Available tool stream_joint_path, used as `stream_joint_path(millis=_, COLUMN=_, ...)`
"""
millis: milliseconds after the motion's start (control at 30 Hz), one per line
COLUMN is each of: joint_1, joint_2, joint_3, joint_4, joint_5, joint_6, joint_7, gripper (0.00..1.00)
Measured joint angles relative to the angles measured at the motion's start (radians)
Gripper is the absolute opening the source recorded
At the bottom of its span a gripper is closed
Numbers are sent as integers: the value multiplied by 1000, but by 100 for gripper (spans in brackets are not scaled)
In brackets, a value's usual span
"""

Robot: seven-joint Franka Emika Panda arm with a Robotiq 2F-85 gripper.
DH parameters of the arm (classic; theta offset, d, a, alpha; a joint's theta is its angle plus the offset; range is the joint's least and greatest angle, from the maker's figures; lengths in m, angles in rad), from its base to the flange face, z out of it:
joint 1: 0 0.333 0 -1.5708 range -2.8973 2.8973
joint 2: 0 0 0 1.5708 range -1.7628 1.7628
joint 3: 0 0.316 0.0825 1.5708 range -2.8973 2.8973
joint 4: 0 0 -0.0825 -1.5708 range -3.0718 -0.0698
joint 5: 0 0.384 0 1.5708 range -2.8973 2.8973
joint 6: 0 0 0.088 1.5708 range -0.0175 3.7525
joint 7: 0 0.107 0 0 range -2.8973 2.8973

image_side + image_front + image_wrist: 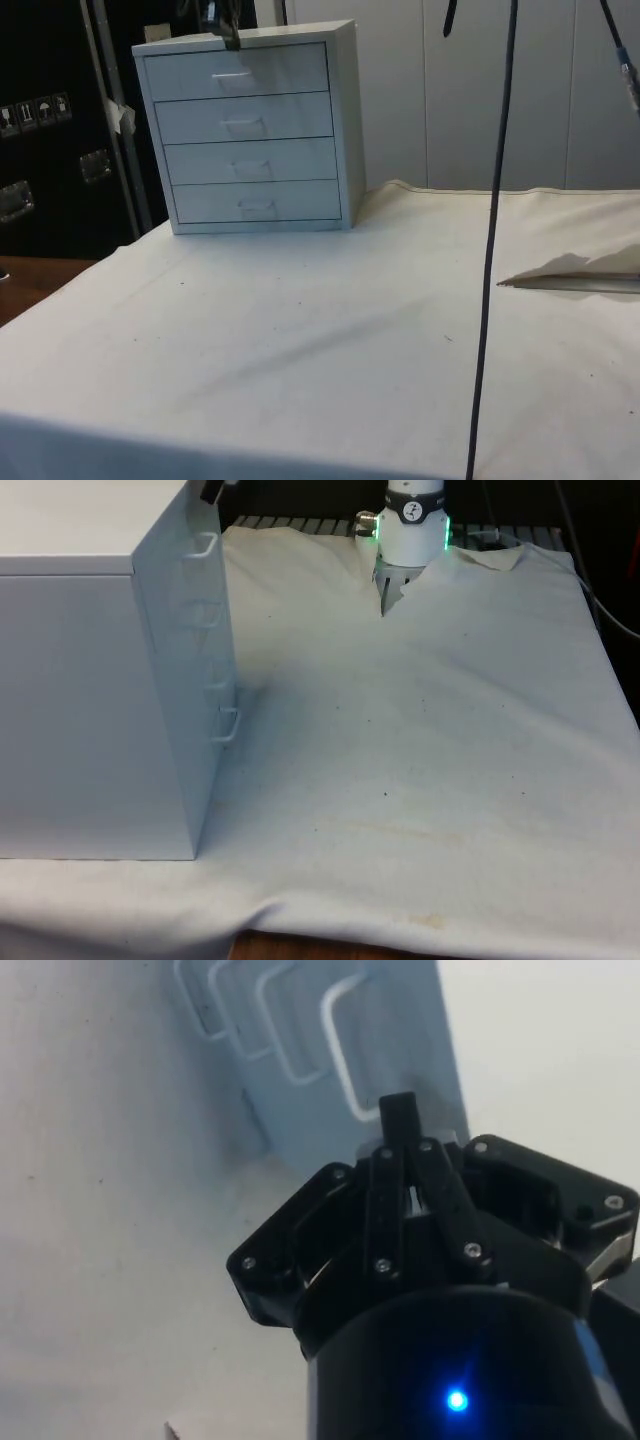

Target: Open the drawer, then close it.

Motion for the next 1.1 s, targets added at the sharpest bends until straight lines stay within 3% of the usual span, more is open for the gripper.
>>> stream_joint_path(millis=200, joint_1=14, joint_2=-3, joint_3=8, joint_4=3, joint_5=10, joint_6=0, joint_7=26, gripper=0)
stream_joint_path(millis=600, joint_1=40, joint_2=-5, joint_3=13, joint_4=6, joint_5=95, joint_6=1, joint_7=37, gripper=0)
stream_joint_path(millis=833, joint_1=39, joint_2=-5, joint_3=13, joint_4=6, joint_5=109, joint_6=7, joint_7=37, gripper=0)
stream_joint_path(millis=967, joint_1=37, joint_2=-5, joint_3=13, joint_4=6, joint_5=113, joint_6=9, joint_7=35, gripper=15)
stream_joint_path(millis=1000, joint_1=37, joint_2=-5, joint_3=13, joint_4=6, joint_5=115, joint_6=10, joint_7=35, gripper=26)
stream_joint_path(millis=1100, joint_1=36, joint_2=-5, joint_3=13, joint_4=6, joint_5=116, joint_6=11, joint_7=34, gripper=44)
